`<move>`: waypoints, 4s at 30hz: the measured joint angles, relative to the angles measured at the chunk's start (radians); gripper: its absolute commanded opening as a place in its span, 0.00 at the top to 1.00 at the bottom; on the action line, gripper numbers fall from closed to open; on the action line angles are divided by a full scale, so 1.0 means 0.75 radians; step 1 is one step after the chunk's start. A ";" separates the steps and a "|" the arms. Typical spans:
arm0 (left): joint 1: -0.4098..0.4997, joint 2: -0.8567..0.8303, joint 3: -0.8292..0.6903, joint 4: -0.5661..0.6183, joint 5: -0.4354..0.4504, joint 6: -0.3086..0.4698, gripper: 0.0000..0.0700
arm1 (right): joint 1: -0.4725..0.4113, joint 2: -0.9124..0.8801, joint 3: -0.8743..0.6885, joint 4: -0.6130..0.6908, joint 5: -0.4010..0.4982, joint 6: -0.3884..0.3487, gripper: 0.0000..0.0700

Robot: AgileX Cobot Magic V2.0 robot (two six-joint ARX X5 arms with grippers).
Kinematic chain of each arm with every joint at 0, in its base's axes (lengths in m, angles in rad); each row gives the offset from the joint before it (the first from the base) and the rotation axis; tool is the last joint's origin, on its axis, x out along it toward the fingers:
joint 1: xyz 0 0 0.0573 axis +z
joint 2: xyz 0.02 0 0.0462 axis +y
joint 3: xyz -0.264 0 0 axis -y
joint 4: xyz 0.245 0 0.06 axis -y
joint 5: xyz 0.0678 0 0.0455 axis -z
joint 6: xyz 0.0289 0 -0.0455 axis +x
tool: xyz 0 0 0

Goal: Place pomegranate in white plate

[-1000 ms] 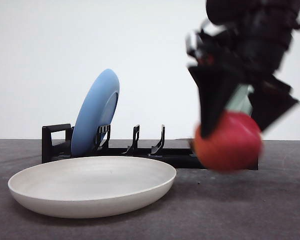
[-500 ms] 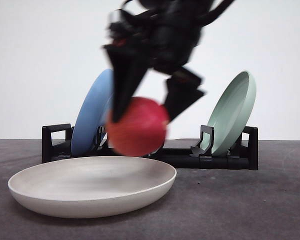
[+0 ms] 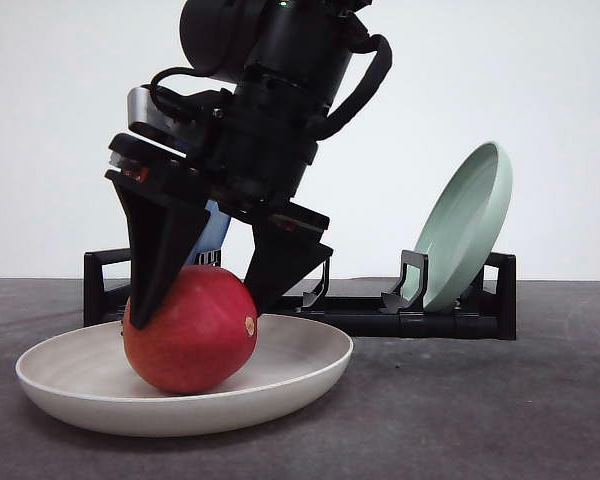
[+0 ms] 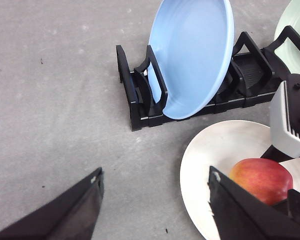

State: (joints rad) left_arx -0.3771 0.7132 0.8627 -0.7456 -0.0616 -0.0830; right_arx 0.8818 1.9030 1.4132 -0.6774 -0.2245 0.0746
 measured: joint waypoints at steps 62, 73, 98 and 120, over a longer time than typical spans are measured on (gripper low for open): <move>0.000 0.000 0.000 0.003 0.010 -0.054 1.00 | -0.726 -1.360 -1.023 0.384 0.010 0.050 0.95; 0.000 -0.010 0.000 0.002 0.010 -0.054 1.00 | -0.726 -1.360 -1.023 0.390 0.012 0.050 0.95; 0.428 -0.752 -0.936 0.696 -0.024 -0.004 1.00 | -0.726 -1.360 -1.023 0.401 0.012 0.050 0.95; 0.465 -0.946 -1.122 0.752 0.046 0.050 1.00 | -0.726 -1.360 -1.023 0.402 0.013 0.050 0.95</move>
State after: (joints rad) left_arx -0.0280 0.0036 0.0216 -0.1818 -0.0273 -0.0452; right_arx 0.3374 0.8833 0.6460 -0.3762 -0.2150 0.1122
